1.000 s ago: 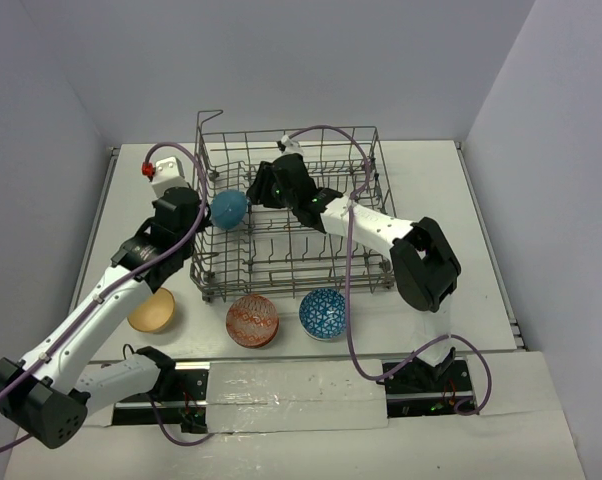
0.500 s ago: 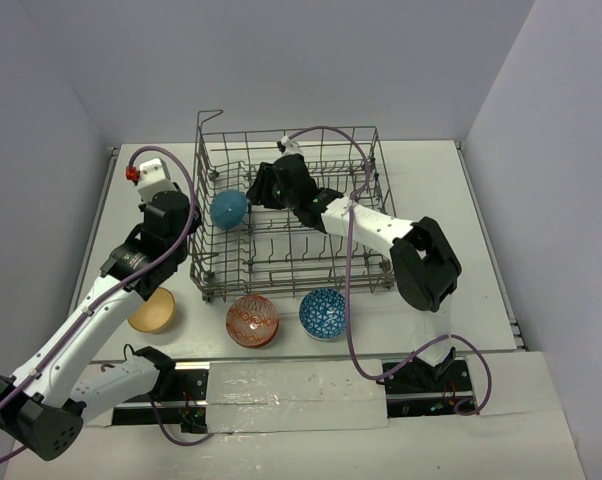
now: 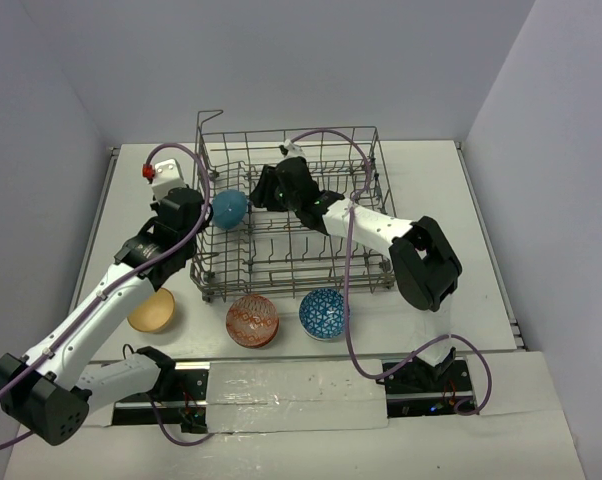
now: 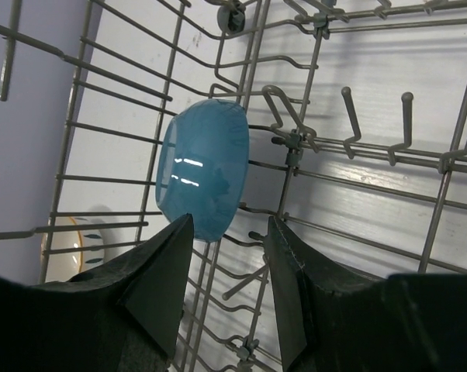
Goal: Load the bowls into the dish rack
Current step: Move the bowl to the dish rack.
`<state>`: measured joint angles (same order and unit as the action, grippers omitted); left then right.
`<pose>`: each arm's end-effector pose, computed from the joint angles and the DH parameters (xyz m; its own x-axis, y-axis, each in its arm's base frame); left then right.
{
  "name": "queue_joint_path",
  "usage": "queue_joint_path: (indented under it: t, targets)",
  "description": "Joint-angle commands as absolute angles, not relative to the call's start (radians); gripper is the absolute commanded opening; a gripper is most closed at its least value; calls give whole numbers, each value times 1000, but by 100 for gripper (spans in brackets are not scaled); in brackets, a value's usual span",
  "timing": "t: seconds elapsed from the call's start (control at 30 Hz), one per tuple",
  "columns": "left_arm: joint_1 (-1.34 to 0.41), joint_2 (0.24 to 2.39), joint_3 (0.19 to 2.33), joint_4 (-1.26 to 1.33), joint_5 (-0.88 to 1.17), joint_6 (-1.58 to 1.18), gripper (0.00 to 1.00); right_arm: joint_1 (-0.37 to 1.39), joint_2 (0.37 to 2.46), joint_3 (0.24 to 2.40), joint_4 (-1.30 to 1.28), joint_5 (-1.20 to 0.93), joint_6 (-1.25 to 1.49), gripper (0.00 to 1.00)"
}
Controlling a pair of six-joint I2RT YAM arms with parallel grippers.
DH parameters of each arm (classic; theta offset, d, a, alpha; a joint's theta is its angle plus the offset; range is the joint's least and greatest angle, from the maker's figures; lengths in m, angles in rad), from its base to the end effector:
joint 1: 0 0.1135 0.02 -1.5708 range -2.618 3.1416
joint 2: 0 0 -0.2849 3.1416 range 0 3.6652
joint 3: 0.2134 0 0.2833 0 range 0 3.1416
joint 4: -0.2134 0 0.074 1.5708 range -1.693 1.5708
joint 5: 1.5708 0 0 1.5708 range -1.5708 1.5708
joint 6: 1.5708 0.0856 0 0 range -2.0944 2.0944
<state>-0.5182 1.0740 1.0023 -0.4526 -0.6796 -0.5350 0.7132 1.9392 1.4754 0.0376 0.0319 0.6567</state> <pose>0.2754 -0.0951 0.3336 -0.3296 -0.2686 -0.9051 -0.2969 0.9395 -0.1707 0.4120 0.3528 0.2431 -0.6334 0.2589 -0.7292 -0.3096 0.7789 0.5454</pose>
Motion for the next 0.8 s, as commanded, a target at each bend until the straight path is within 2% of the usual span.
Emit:
queue_joint_path:
  t: [0.0,0.07,0.13,0.2,0.27,0.33,0.5,0.77]
  targets:
    - [-515,1071,1031,-452,-686,-525,32,703,1882,1467,71,17,644,51]
    - [-515,1080,1032,-457,-686,-525,26,703,1879,1476,63,9,629,46]
    - [-515,1089,1035,-463,-684,-526,13,703,1881,1489,31,5,617,43]
    - [-515,1092,1038,-468,-690,-529,5,701,1891,1519,6,-15,594,37]
    - [-515,1094,1039,-469,-695,-531,0,698,1899,1537,-24,-47,577,26]
    - [-515,1092,1037,-466,-693,-529,0,698,1904,1545,-37,-63,565,17]
    - [-515,1100,1039,-472,-707,-531,0,700,1914,1571,-64,-115,542,2]
    - [-515,1108,1037,-468,-718,-503,0,710,1953,1630,-116,-178,491,0]
